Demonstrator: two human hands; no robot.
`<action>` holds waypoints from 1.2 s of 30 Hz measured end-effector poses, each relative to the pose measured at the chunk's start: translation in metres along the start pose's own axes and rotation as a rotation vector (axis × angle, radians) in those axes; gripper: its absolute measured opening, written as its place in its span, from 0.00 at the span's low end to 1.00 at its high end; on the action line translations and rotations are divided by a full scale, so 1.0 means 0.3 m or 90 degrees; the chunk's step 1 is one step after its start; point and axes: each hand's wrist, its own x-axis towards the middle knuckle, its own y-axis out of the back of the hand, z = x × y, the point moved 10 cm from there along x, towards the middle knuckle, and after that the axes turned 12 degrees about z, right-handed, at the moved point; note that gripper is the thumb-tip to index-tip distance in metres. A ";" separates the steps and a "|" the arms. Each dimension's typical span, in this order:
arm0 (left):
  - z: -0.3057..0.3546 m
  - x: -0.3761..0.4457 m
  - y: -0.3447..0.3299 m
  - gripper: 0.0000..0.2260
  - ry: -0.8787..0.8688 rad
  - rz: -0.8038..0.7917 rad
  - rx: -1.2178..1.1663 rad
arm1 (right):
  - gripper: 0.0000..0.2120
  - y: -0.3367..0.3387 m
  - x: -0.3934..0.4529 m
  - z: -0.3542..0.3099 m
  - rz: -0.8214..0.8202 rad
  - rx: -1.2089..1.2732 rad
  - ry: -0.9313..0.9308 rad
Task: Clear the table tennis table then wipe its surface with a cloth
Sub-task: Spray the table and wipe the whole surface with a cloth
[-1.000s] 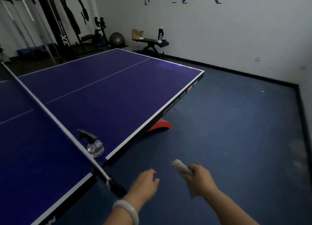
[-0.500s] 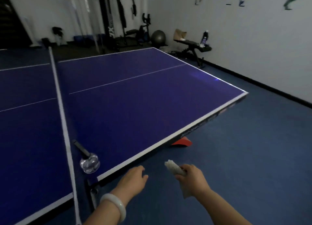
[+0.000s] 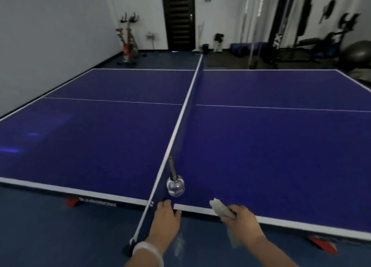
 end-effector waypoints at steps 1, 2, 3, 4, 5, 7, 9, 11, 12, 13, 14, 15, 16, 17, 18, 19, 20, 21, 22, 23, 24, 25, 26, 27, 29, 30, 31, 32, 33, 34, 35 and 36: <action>-0.009 0.023 0.005 0.21 0.016 0.021 -0.018 | 0.09 -0.014 0.032 -0.027 -0.005 -0.011 0.014; -0.011 0.048 0.010 0.24 0.029 0.041 -0.036 | 0.09 -0.021 0.065 -0.050 -0.002 -0.012 0.020; -0.009 0.075 0.014 0.27 0.038 0.059 -0.052 | 0.09 -0.023 0.097 -0.072 0.004 -0.008 0.018; -0.003 0.103 0.016 0.29 0.044 0.073 -0.069 | 0.08 -0.022 0.129 -0.087 0.014 -0.007 0.012; 0.004 0.131 0.014 0.31 0.047 0.083 -0.089 | 0.08 -0.021 0.158 -0.102 0.018 -0.009 0.009; 0.023 0.189 0.004 0.34 0.047 0.097 -0.135 | 0.09 -0.025 0.220 -0.123 0.016 -0.023 0.014; 0.033 0.253 -0.026 0.35 0.058 0.090 -0.190 | 0.10 -0.026 0.282 -0.146 0.010 -0.043 0.018; 0.032 0.314 -0.072 0.33 0.083 0.064 -0.272 | 0.10 -0.028 0.339 -0.155 0.007 -0.048 0.008; 0.026 0.340 -0.095 0.30 0.103 0.056 -0.315 | 0.10 -0.028 0.361 -0.157 0.006 -0.049 0.003; 0.020 0.362 -0.112 0.26 0.125 0.052 -0.349 | 0.11 -0.031 0.380 -0.158 0.004 -0.053 0.000; 0.009 0.385 -0.128 0.23 0.140 0.055 -0.370 | 0.11 -0.034 0.396 -0.158 0.003 -0.060 -0.002; 0.005 0.407 -0.143 0.20 0.152 0.055 -0.385 | 0.11 -0.037 0.411 -0.154 0.001 -0.066 -0.004; 0.011 0.425 -0.155 0.16 0.155 0.047 -0.406 | 0.12 -0.040 0.422 -0.151 0.000 -0.072 -0.007; 0.020 0.442 -0.168 0.12 0.151 0.035 -0.415 | 0.12 -0.040 0.430 -0.146 -0.002 -0.079 -0.012; 0.035 0.455 -0.176 0.07 0.144 0.022 -0.407 | 0.13 -0.043 0.437 -0.138 -0.003 -0.083 -0.019; 0.058 0.464 -0.178 0.05 0.131 0.009 -0.402 | 0.13 -0.047 0.443 -0.126 -0.006 -0.088 -0.021; 0.078 0.472 -0.185 0.06 0.116 -0.004 -0.406 | 0.13 -0.050 0.448 -0.116 -0.008 -0.100 -0.022; 0.094 0.476 -0.194 0.07 0.106 -0.016 -0.415 | 0.14 -0.049 0.450 -0.105 -0.009 -0.109 -0.030; 0.109 0.478 -0.200 0.08 0.101 -0.021 -0.426 | 0.14 -0.043 0.453 -0.091 -0.005 -0.110 -0.044; 0.119 0.476 -0.203 0.09 0.103 -0.022 -0.426 | 0.14 -0.034 0.455 -0.075 0.001 -0.108 -0.059; 0.127 0.476 -0.209 0.10 0.105 -0.018 -0.434 | 0.14 -0.024 0.457 -0.061 0.007 -0.108 -0.069; 0.134 0.477 -0.215 0.11 0.112 -0.017 -0.442 | 0.13 -0.009 0.453 -0.048 0.015 -0.101 -0.083; 0.144 0.478 -0.224 0.11 0.118 -0.016 -0.457 | 0.13 0.010 0.447 -0.031 0.027 -0.087 -0.098; 0.158 0.479 -0.234 0.11 0.121 -0.023 -0.469 | 0.13 0.032 0.438 -0.011 0.042 -0.072 -0.115; 0.210 0.470 -0.259 0.09 0.110 -0.051 -0.482 | 0.11 0.082 0.406 0.041 0.078 -0.038 -0.151; 0.242 0.458 -0.280 0.08 0.099 -0.076 -0.479 | 0.11 0.109 0.383 0.072 0.096 -0.023 -0.171; 0.283 0.440 -0.303 0.07 0.086 -0.110 -0.471 | 0.10 0.135 0.358 0.107 0.110 -0.015 -0.192; 0.332 0.414 -0.330 0.07 0.067 -0.149 -0.464 | 0.09 0.163 0.330 0.146 0.125 -0.010 -0.213; 0.385 0.382 -0.357 0.07 0.041 -0.187 -0.451 | 0.08 0.194 0.300 0.186 0.140 -0.007 -0.233; 0.442 0.342 -0.388 0.07 0.012 -0.223 -0.437 | 0.06 0.227 0.267 0.233 0.157 -0.003 -0.254; 0.495 0.302 -0.420 0.08 -0.015 -0.254 -0.419 | 0.05 0.260 0.231 0.276 0.170 -0.003 -0.275; 0.545 0.259 -0.454 0.09 -0.035 -0.284 -0.407 | 0.03 0.293 0.194 0.323 0.183 -0.003 -0.295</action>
